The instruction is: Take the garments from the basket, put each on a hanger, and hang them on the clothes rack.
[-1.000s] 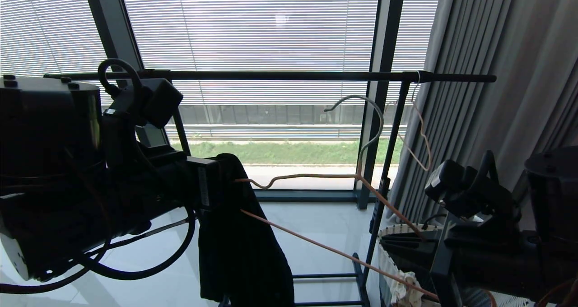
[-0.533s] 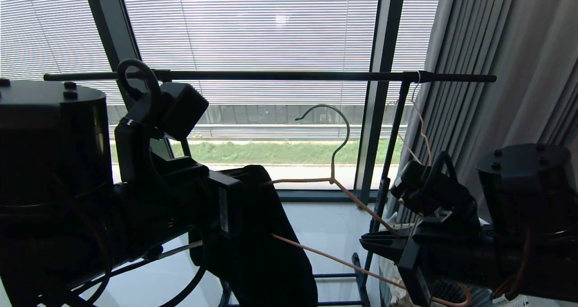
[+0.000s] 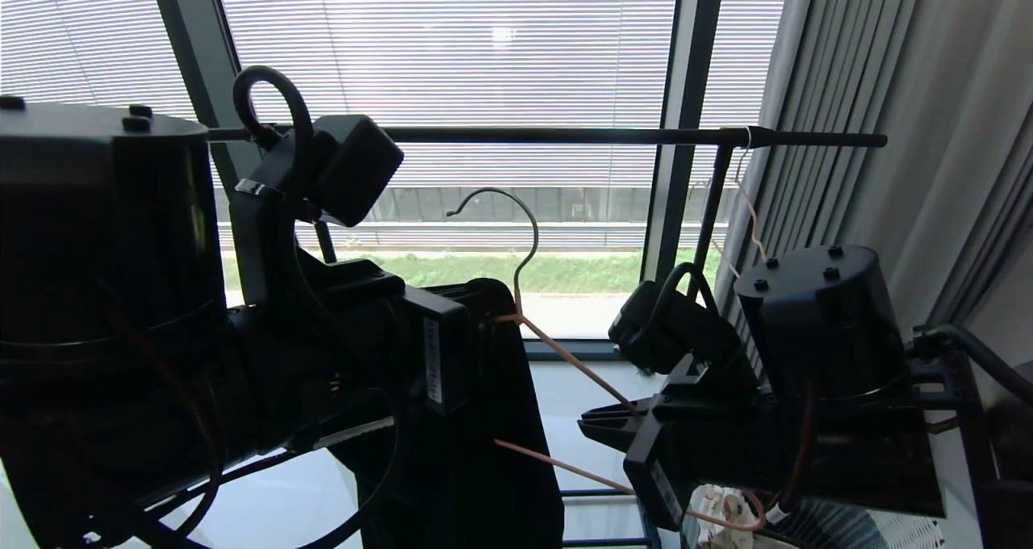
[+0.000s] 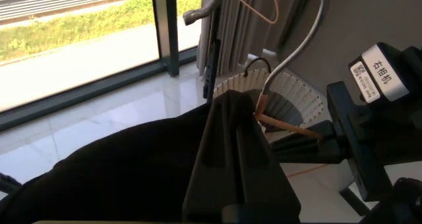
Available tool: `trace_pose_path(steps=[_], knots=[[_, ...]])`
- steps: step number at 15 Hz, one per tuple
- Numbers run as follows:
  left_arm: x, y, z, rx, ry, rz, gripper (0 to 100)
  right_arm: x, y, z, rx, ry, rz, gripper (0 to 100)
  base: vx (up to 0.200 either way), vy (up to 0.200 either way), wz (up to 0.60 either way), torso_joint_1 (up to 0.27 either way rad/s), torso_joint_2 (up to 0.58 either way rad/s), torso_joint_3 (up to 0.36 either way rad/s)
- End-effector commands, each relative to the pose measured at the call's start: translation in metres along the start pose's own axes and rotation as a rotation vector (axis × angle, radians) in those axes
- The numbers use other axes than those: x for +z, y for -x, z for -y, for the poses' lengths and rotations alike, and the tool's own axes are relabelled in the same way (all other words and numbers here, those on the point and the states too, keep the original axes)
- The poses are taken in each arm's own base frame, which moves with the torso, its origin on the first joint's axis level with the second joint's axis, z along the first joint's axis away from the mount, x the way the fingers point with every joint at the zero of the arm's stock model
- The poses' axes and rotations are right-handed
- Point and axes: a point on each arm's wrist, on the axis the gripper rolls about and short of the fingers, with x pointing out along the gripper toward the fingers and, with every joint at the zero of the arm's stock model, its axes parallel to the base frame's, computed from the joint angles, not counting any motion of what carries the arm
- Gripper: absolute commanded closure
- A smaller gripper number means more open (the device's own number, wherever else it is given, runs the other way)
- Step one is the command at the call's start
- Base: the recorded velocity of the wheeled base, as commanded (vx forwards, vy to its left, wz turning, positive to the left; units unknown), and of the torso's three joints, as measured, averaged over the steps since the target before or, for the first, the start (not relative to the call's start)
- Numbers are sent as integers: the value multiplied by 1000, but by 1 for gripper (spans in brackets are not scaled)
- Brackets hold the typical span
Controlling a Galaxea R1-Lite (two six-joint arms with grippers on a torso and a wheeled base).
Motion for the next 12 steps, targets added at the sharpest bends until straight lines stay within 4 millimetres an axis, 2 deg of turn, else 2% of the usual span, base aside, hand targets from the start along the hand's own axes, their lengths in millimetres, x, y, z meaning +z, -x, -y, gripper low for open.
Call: trace_pose_path(steps=[1, 7, 9, 12], knots=[[1, 2, 4, -19, -5, 5, 100, 4, -15, 0, -23, -1, -8, 100, 0, 0, 0, 0, 0, 0], [3, 8, -3, 9, 2, 21, 100, 7, -12, 2, -95, -50, 7, 100, 0, 0, 0, 0, 0, 0], [5, 6, -16, 68, 16, 26, 100, 9, -4, 2, -103, -55, 27, 100, 0, 0, 0, 0, 0, 0], [6, 8, -15, 60, 15, 33, 100, 11, -2, 1, -102, -53, 35, 100, 0, 0, 0, 0, 0, 0]])
